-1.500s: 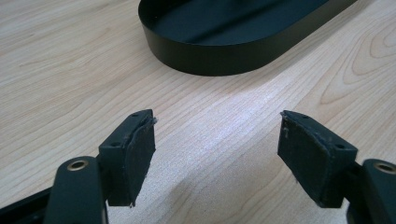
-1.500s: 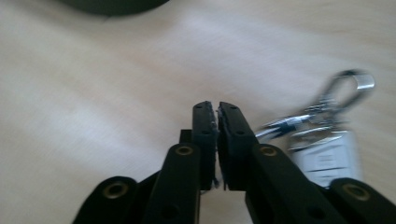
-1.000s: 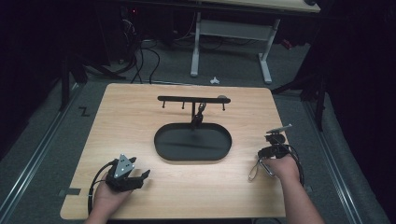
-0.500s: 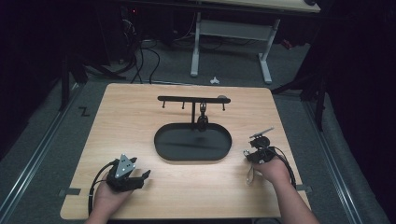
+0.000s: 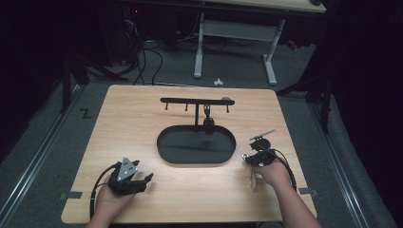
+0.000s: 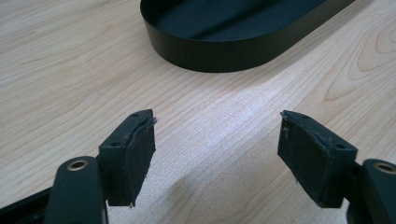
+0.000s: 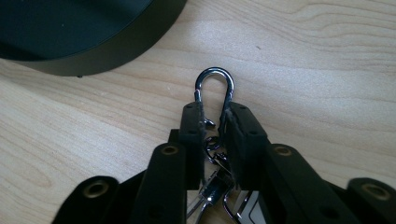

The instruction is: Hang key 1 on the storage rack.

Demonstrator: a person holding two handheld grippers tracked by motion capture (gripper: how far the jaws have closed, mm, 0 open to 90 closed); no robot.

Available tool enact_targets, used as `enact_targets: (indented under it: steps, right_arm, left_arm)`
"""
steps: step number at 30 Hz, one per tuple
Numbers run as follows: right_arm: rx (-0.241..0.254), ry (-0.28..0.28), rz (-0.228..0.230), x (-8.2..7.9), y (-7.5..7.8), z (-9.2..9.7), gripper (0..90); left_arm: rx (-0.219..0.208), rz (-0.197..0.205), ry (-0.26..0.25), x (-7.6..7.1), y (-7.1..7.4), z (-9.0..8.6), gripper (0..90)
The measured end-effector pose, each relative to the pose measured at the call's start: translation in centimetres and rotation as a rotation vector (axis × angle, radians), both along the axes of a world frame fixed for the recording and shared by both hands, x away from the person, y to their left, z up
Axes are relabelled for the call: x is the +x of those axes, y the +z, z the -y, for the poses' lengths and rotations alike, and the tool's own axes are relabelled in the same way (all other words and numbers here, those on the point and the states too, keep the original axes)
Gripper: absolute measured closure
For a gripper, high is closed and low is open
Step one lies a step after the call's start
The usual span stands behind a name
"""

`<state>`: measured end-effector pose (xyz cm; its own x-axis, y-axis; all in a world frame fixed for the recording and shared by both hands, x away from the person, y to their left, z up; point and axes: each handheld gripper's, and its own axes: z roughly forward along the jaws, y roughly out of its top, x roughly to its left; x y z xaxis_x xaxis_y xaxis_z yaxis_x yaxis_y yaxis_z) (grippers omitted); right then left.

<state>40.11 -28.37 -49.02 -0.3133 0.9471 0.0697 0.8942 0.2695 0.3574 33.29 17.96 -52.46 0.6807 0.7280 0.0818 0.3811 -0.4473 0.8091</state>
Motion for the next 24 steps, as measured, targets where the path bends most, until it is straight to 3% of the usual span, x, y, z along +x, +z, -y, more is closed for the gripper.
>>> enact_targets:
  steps: [2,5,8,9,12,16,21,22,24]
  right_arm:
    - [-0.002,0.0,0.004,0.0,0.0,0.0,76.7]
    - [-0.004,-0.013,0.003,0.2,-0.1,0.0,65.2]
    - [-0.029,-0.018,0.005,0.1,-0.4,-0.4,62.4]
    - [-0.041,-0.001,0.024,0.0,-0.5,-0.5,62.6]
    - [-0.081,0.03,0.015,-0.1,-0.4,-0.9,72.4]
    - [-0.102,0.062,-0.012,0.0,-0.3,-1.2,74.2]
    - [-0.079,0.053,-0.014,0.2,-0.1,-1.0,76.5]
    - [-0.065,0.049,0.007,0.2,0.2,-0.9,85.0]
    - [-0.027,0.031,0.029,0.3,1.1,-0.5,85.4]
  left_arm:
    - [0.0,0.0,-0.001,0.0,0.0,0.0,28.0]
    - [0.002,-0.001,-0.002,0.0,-0.1,0.1,28.0]
    - [0.001,-0.002,-0.002,0.0,0.0,0.1,28.0]
    - [0.001,-0.002,-0.002,0.0,0.0,0.0,28.0]
    - [0.001,-0.002,-0.003,0.0,-0.1,0.1,28.0]
    - [0.002,-0.001,-0.006,0.0,0.0,0.1,28.0]
    - [-0.001,-0.001,-0.004,0.0,0.1,0.0,28.0]
    - [-0.001,-0.001,-0.003,0.0,0.0,0.0,28.0]
    - [0.0,-0.003,-0.004,0.0,0.0,0.0,28.0]
